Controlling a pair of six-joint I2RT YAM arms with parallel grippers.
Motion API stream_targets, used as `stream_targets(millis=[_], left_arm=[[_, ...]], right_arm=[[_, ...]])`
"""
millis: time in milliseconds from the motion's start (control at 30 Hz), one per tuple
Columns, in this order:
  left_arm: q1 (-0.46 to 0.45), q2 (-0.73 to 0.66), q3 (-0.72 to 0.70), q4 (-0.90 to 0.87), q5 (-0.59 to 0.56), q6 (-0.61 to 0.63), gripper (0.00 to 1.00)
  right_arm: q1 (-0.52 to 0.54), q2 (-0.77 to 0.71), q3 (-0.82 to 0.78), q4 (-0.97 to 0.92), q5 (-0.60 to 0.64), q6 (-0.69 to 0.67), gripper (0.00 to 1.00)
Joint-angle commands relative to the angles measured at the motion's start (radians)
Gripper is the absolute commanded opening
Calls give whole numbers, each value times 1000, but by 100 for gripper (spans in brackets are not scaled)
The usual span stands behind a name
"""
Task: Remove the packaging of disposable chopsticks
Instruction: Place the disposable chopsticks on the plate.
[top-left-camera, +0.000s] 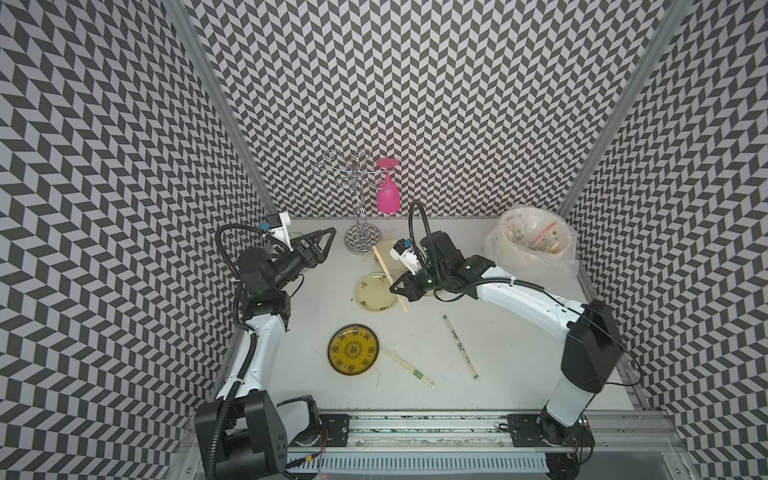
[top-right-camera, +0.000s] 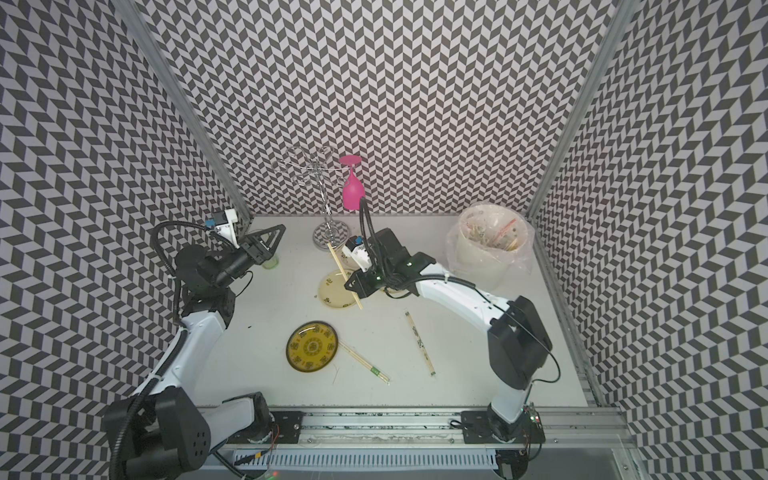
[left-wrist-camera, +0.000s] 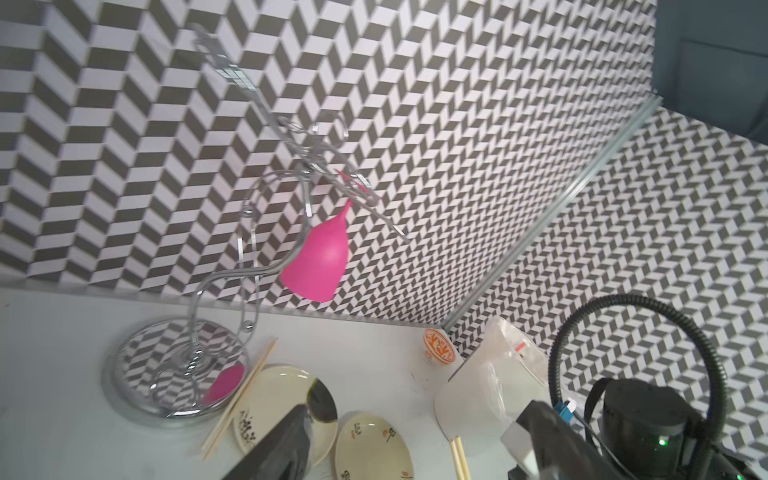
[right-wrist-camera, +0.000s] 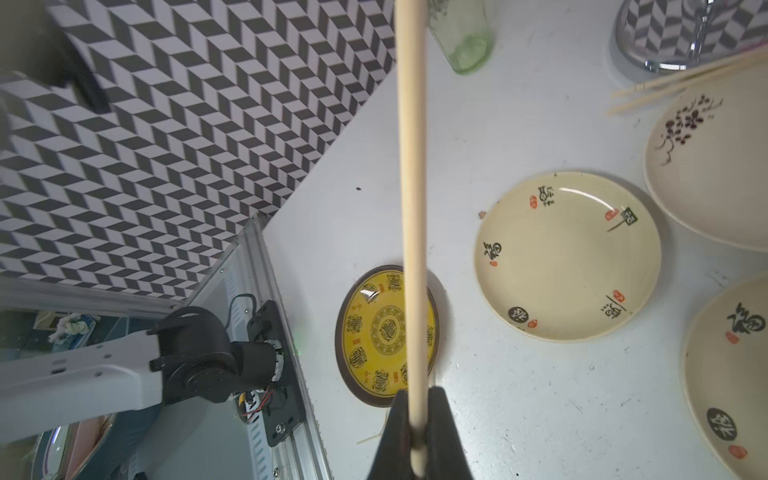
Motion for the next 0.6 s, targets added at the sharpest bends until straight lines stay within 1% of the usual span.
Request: stream_targets(millis=[0,100,200,267,433,567], left_arm=[[-3,-19,16,-39,-54,20,82],[-2,-43,4,-102,-92,69,82],[-2,-62,-8,-110,-96,85,82],[-2,-62,-11,-108,-98,84,82],[0,-49,-4,-120,-82,83,81],[8,-44,-5,-108,-68,66,80]], right_arm=[[-1,112,128,-79,33,29,0],[0,272,299,-218,41,8,0],[0,401,431,-310,29,0,0],[1,440,458,-310,35,9,0],[1,476,458,-274,11,40,0],[1,519,488,-295,18,61,0]])
